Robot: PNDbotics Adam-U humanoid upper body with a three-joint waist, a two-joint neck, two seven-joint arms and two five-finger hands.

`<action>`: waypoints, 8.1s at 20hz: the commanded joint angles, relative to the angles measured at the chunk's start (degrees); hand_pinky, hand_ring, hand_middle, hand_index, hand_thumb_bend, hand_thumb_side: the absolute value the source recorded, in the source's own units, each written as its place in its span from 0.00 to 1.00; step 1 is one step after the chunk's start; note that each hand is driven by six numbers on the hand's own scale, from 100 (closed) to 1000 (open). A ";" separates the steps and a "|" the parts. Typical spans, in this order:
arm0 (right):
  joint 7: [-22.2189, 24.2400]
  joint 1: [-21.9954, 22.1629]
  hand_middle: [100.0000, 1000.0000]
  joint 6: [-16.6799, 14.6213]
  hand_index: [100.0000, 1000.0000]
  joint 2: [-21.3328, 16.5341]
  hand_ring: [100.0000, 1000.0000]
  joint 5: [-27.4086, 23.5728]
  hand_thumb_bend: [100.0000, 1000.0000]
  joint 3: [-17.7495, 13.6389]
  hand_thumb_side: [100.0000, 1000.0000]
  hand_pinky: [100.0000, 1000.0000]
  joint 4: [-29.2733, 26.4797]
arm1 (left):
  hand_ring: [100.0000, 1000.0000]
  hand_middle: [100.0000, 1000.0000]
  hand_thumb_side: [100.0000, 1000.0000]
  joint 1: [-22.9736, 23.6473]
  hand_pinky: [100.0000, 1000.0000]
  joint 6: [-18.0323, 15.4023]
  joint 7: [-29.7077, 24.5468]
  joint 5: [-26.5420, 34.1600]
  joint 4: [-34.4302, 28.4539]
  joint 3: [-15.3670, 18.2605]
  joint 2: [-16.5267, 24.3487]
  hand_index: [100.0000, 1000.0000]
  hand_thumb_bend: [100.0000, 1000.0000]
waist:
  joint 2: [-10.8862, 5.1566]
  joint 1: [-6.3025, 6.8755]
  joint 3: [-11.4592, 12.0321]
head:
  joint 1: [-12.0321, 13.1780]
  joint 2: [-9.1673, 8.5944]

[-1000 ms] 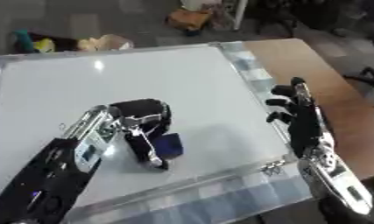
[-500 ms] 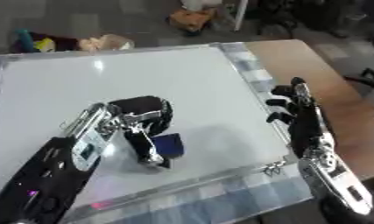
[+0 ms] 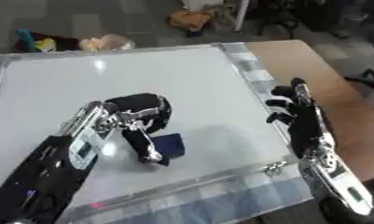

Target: Wipe the whiteboard clean with a brush.

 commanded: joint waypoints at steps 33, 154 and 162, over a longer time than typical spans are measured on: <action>0.39 -0.30 0.59 -0.08 0.61 -0.71 0.55 -0.05 0.00 -0.52 0.76 0.27 -0.58 | 0.40 0.40 0.19 0.09 0.30 -2.17 1.44 -6.30 2.43 0.01 -0.71 0.09 0.62 | -0.58 -0.07 -0.26 | -0.14 0.04; 0.98 0.71 0.60 0.29 0.61 -0.74 0.56 0.26 0.00 -0.92 0.77 0.27 -1.04 | 0.30 0.31 0.02 3.38 0.22 11.59 11.20 -6.18 12.67 16.72 11.60 0.10 0.57 | -0.59 -1.03 3.65 | -0.94 -0.69; 1.01 0.77 0.60 0.30 0.61 -0.72 0.56 0.26 0.00 -0.94 0.77 0.27 -1.11 | 0.32 0.32 0.11 3.76 0.25 11.71 12.24 -8.66 15.03 17.42 11.53 0.12 0.56 | -0.59 -1.15 3.61 | -1.02 -0.70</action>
